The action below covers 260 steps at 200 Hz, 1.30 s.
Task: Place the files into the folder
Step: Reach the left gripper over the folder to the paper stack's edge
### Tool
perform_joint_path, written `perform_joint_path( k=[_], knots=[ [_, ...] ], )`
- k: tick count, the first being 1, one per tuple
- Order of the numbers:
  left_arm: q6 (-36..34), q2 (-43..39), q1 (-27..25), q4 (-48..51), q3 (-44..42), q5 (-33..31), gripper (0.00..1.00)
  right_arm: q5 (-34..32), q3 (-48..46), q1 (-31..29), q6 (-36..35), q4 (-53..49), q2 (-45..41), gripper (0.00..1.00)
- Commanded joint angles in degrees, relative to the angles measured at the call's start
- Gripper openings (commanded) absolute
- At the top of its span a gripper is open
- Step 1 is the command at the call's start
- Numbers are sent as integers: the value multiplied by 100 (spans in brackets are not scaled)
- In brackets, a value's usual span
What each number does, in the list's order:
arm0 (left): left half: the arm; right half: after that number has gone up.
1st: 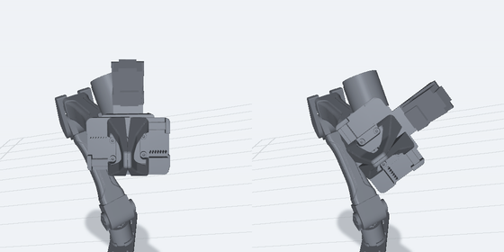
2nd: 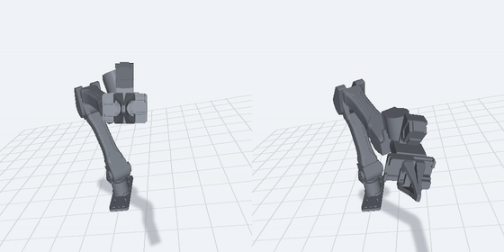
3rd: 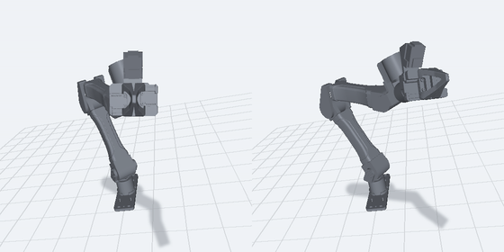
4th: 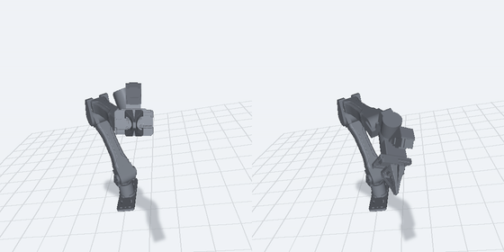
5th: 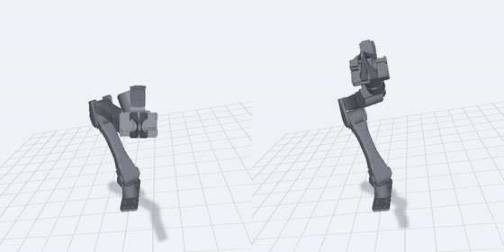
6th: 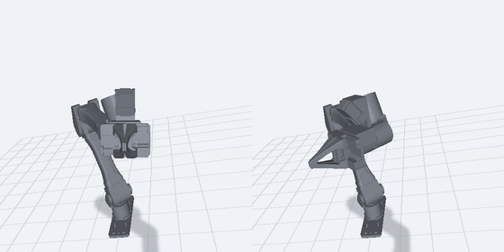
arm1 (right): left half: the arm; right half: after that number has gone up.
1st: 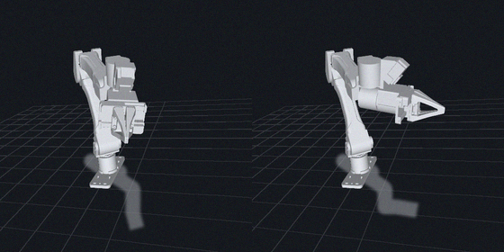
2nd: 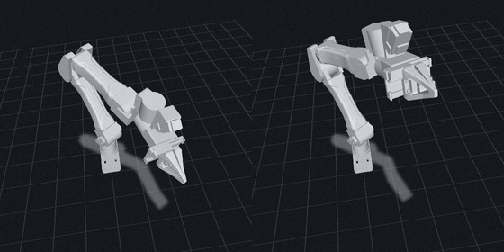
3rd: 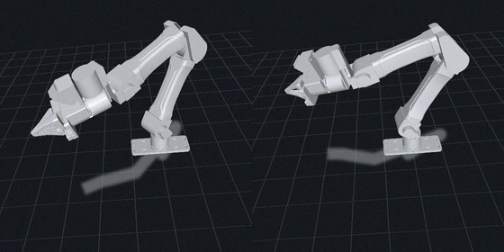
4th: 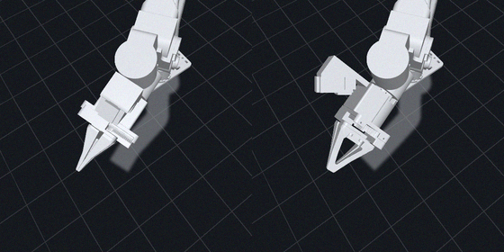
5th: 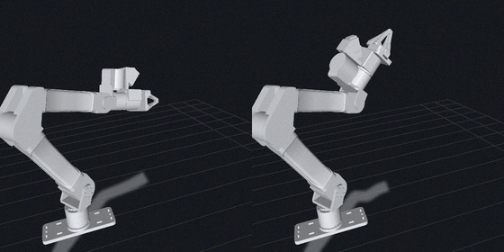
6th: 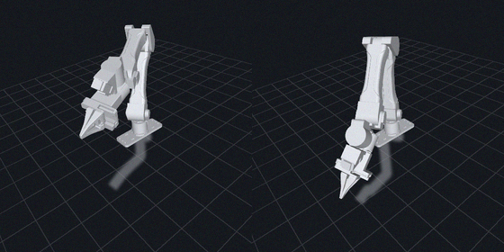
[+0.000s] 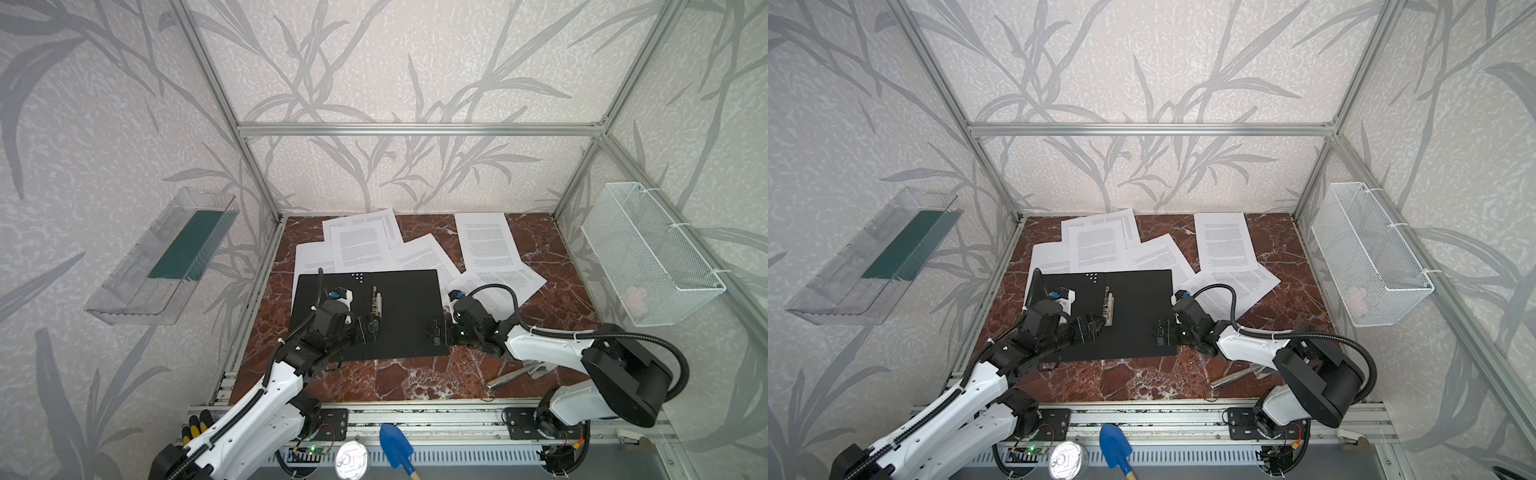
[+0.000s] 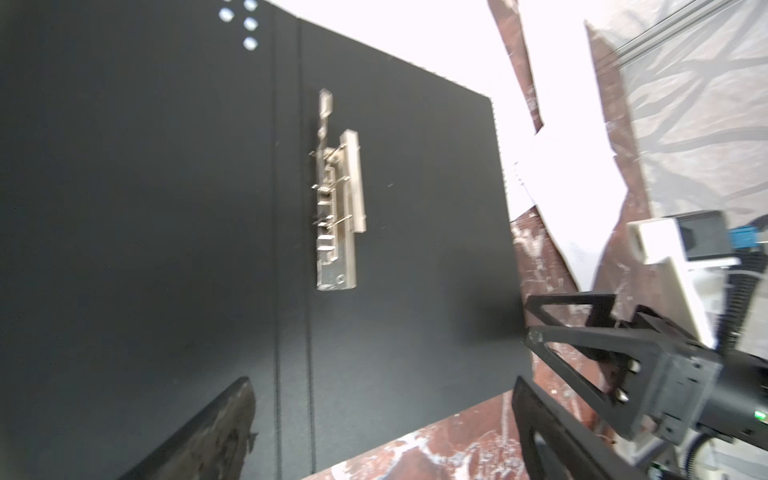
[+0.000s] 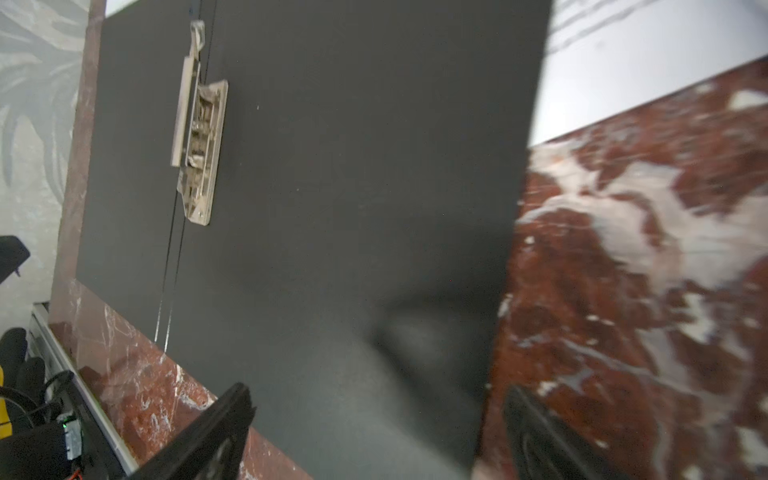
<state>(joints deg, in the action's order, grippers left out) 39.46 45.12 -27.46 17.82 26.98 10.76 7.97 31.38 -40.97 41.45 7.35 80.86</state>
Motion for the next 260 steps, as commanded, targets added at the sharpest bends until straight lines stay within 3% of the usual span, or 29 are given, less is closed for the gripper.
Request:
perform_joint_path(
  k=[1,48,80,106,133,167,211,260],
  knots=[
    [144,245,-101,-231,363,570,97,207,-84,1005,-307,-379,-736,96],
    [141,2118,-801,-942,1402,985,97,526,168,2808,-726,-1183,-1158,99],
    [-16,3808,-1156,-1079,2548,1200,93,888,-158,3432,-632,-1001,-1397,99],
    [-207,5080,-1143,-1044,3542,1428,87,925,-322,3607,-760,-982,-1614,99],
    [-814,6165,-1096,-361,4797,1456,83,915,-548,3724,-728,-764,-1677,99],
    [-986,7289,-881,77,6014,1976,75,1020,-633,3747,-749,-681,-1713,99],
    [-1231,8308,-770,728,7274,2491,68,557,-814,3754,-880,-832,-2309,99],
    [-1500,8844,-758,1398,8055,2497,65,317,-832,3761,-1064,-1131,-2903,99]
  ],
)
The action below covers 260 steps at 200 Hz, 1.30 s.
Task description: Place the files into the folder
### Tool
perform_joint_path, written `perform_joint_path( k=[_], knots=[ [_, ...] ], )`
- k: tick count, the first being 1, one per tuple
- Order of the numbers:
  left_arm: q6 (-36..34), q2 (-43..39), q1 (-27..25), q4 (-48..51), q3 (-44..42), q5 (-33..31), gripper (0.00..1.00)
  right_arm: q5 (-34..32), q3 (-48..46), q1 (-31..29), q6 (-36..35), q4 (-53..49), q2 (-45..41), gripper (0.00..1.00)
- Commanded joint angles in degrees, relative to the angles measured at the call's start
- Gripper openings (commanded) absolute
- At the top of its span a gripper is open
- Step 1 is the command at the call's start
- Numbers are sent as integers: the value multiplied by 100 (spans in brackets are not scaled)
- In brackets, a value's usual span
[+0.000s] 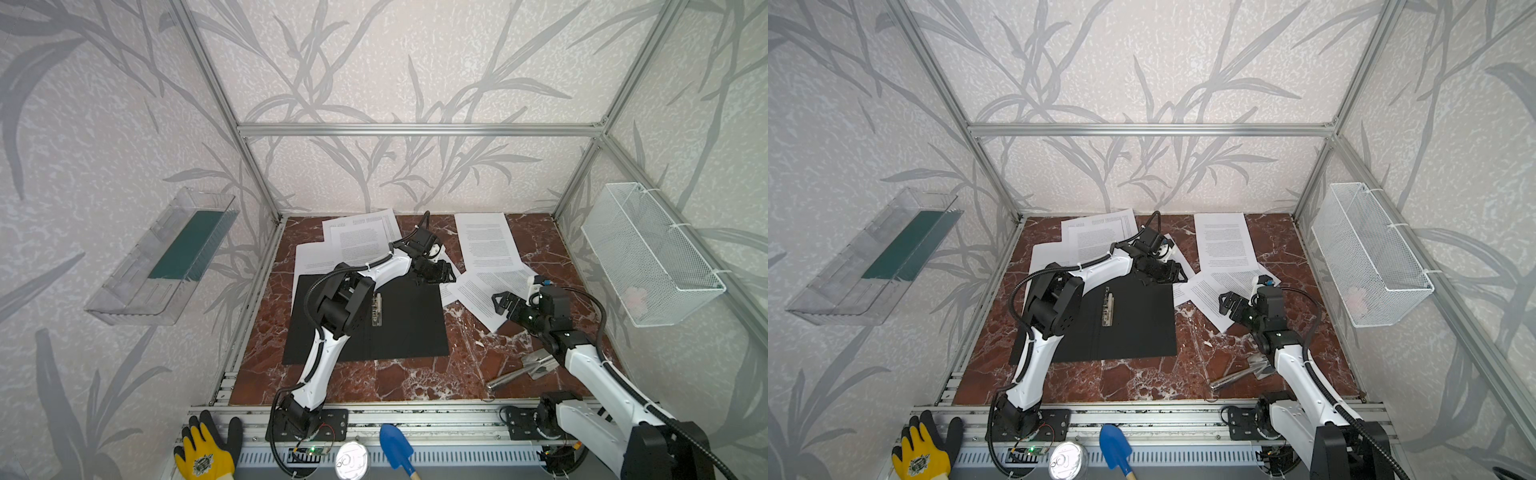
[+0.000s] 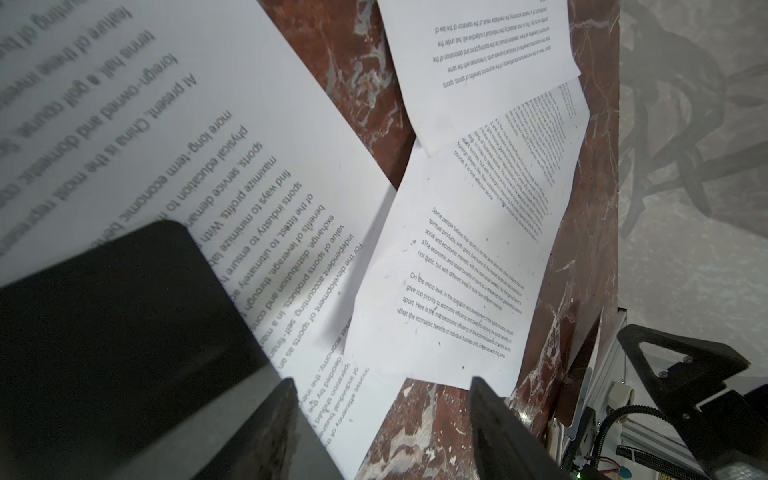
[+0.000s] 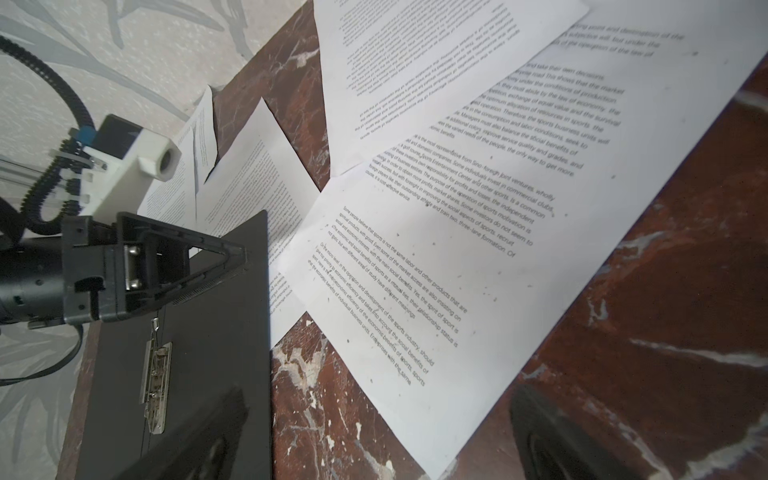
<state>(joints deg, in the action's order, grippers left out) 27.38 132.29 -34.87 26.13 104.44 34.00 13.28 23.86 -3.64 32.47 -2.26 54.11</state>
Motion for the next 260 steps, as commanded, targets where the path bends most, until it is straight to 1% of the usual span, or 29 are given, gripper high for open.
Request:
perform_joint_path(
  k=[1,35,62,79,119,133,169,182,212,238,260],
  knots=[
    [-293,133,-14,568,320,180,65,-219,-82,25,-165,-169,-237,99],
    [-320,480,1,737,743,392,62,-264,-55,39,-223,-261,-287,99],
    [-311,661,28,785,934,565,60,-96,-57,39,-206,-182,-244,99],
    [-322,716,44,750,946,613,60,6,-63,39,-189,-126,-210,99],
    [-267,764,55,564,886,1019,58,116,-72,47,-168,-42,-102,99],
    [-252,766,52,543,869,1071,57,169,-65,48,-162,-29,-63,99],
    [-57,728,68,306,782,1172,51,228,-65,56,-147,-11,-71,99],
    [33,756,72,217,778,1236,50,259,-65,65,-142,1,-82,99],
    [136,795,70,147,794,1219,49,302,-60,69,-131,-2,-110,99],
    [-11,884,73,542,1004,826,49,331,-65,83,-126,2,-120,99],
    [19,996,69,550,1082,897,48,372,-65,91,-117,6,-109,99]
  ],
)
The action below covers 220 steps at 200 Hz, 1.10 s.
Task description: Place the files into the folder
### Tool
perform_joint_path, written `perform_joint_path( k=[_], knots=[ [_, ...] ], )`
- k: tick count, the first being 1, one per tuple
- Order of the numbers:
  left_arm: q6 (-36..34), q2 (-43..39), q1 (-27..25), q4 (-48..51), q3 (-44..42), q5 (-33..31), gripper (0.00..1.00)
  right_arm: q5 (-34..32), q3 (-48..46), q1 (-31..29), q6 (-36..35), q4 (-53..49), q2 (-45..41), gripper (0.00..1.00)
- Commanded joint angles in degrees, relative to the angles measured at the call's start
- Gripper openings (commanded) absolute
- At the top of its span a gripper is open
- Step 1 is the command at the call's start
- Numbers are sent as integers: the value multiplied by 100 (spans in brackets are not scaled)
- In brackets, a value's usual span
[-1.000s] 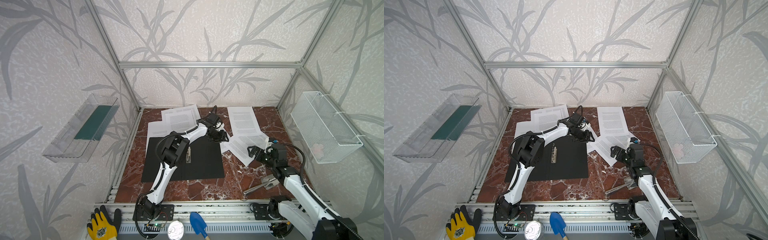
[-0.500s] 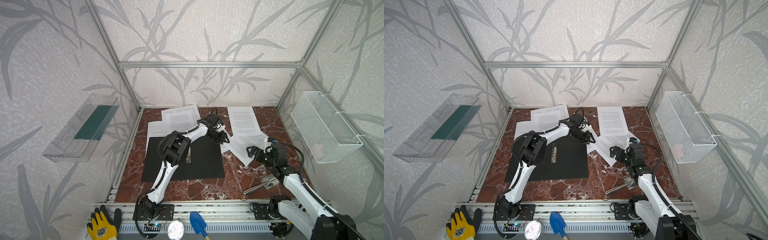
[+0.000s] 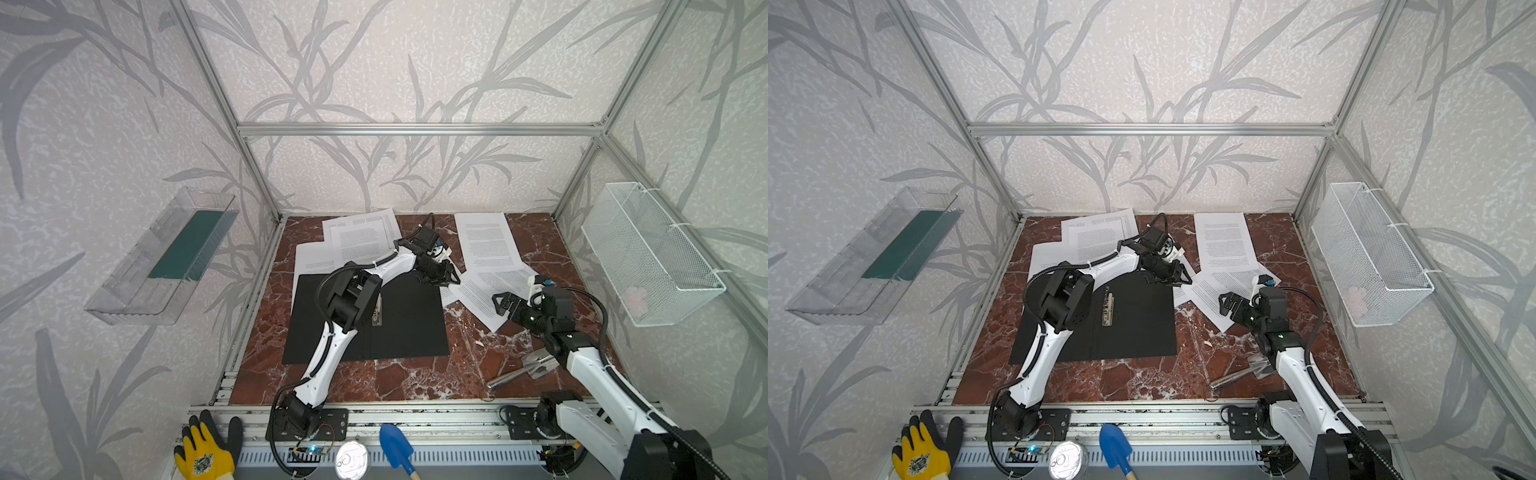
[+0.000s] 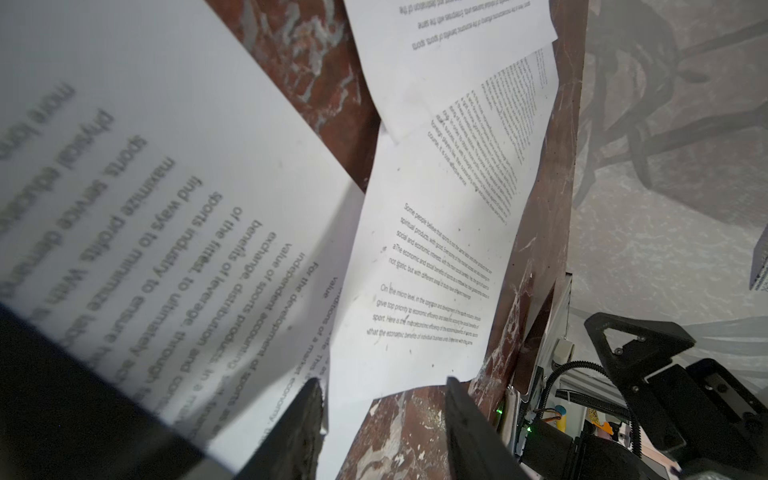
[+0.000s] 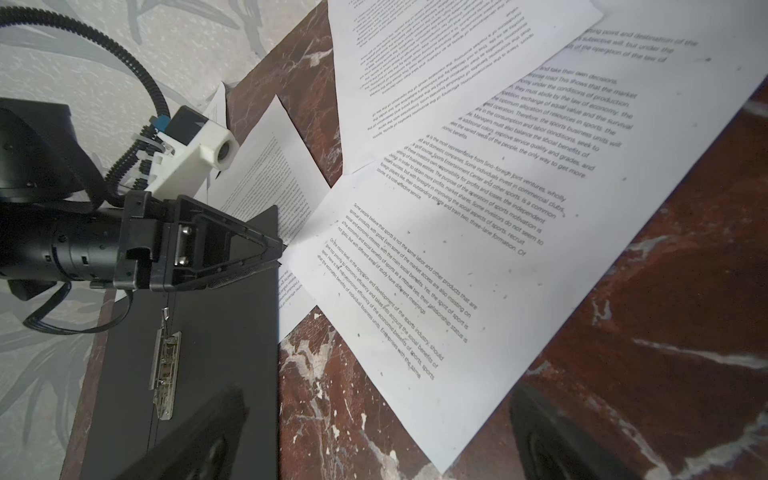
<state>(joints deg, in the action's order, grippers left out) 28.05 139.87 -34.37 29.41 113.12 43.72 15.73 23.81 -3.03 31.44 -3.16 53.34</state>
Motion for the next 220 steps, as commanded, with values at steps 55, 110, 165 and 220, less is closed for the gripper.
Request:
perform_joint_path(
  k=[55,110,165,220],
  knots=[
    [7,356,20,285,380,-80,33,127,-52,48,-14,79,-59,99],
    [106,365,29,276,446,-3,21,138,-52,57,-11,70,-61,99],
    [80,501,45,713,933,-142,0,-97,-35,65,11,-108,-178,99],
    [841,-1160,16,-552,-513,-167,0,-209,-18,65,90,-234,-289,99]
  ],
)
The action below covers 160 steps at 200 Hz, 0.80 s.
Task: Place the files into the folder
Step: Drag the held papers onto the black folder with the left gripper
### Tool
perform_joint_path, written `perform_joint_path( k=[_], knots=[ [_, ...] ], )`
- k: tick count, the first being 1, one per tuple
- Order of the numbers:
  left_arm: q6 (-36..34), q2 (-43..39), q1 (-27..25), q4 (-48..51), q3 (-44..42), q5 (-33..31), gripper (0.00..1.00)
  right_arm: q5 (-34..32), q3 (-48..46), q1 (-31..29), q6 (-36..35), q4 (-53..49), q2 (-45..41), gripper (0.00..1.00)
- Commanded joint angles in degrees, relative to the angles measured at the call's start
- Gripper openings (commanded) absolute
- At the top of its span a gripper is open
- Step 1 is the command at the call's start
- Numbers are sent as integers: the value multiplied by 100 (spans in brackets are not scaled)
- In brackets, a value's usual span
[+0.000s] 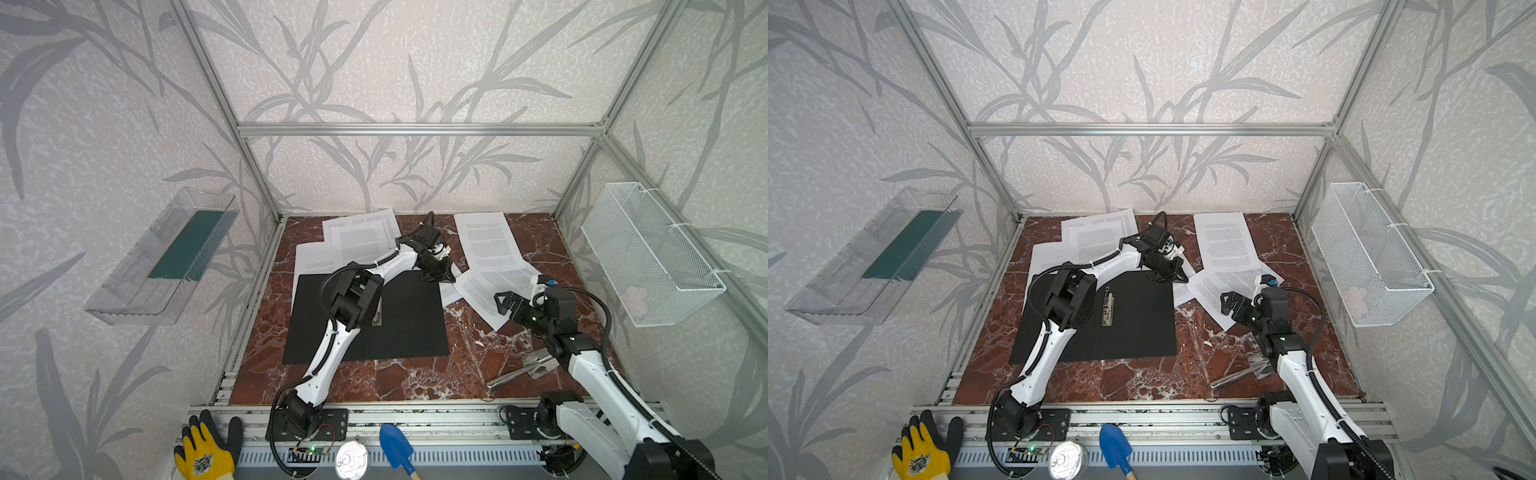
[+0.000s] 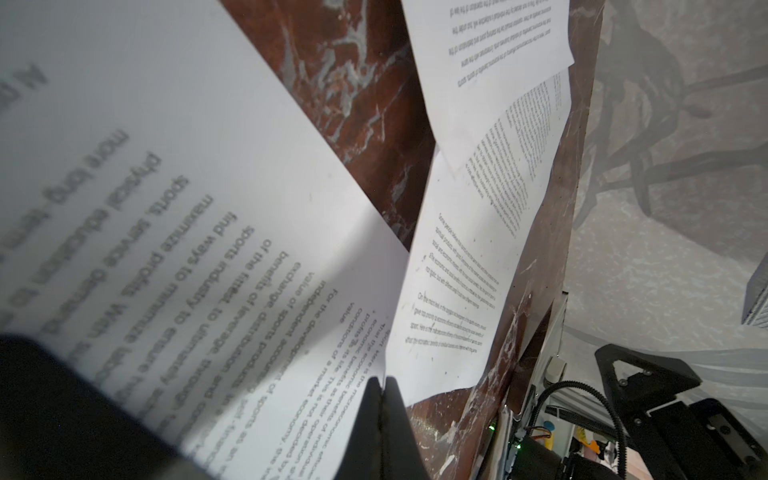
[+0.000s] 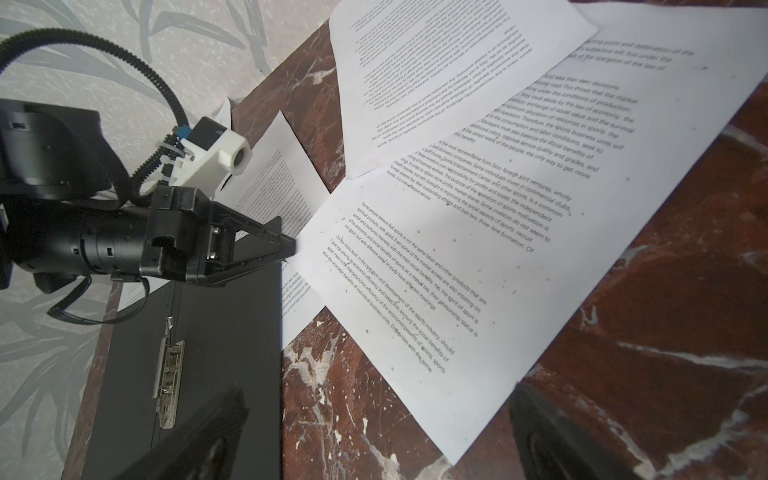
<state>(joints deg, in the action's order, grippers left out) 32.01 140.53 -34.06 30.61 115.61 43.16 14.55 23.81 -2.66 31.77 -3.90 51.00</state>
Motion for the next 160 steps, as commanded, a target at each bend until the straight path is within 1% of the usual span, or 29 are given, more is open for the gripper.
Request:
perform_joint_path(
  k=[1,23,50,65,91,107,116,129,160],
  knots=[
    [455,-1267,-14,-698,-805,-134,0,-92,-18,28,62,-166,-55,99],
    [544,-2343,14,-980,-1853,-723,0,-118,28,28,79,-252,-128,99],
    [491,-3538,147,-879,-3060,-1513,0,56,26,19,117,-240,-235,99],
    [443,-4153,302,-745,-3706,-1888,0,237,66,-13,119,-232,-194,99],
    [513,-5302,671,-740,-4928,-2253,0,304,196,-247,102,-226,16,99],
    [526,-6039,887,-611,-5582,-2673,0,124,267,-638,80,-156,172,99],
    [533,-6454,967,-559,-5949,-3036,0,-69,339,-968,46,-125,299,99],
    [491,-7007,1086,-370,-6336,-3351,0,-333,519,-1487,-25,-111,580,99],
    [603,-7895,1176,70,-7043,-3891,0,-469,1118,-2454,-131,79,1497,99]
  ],
)
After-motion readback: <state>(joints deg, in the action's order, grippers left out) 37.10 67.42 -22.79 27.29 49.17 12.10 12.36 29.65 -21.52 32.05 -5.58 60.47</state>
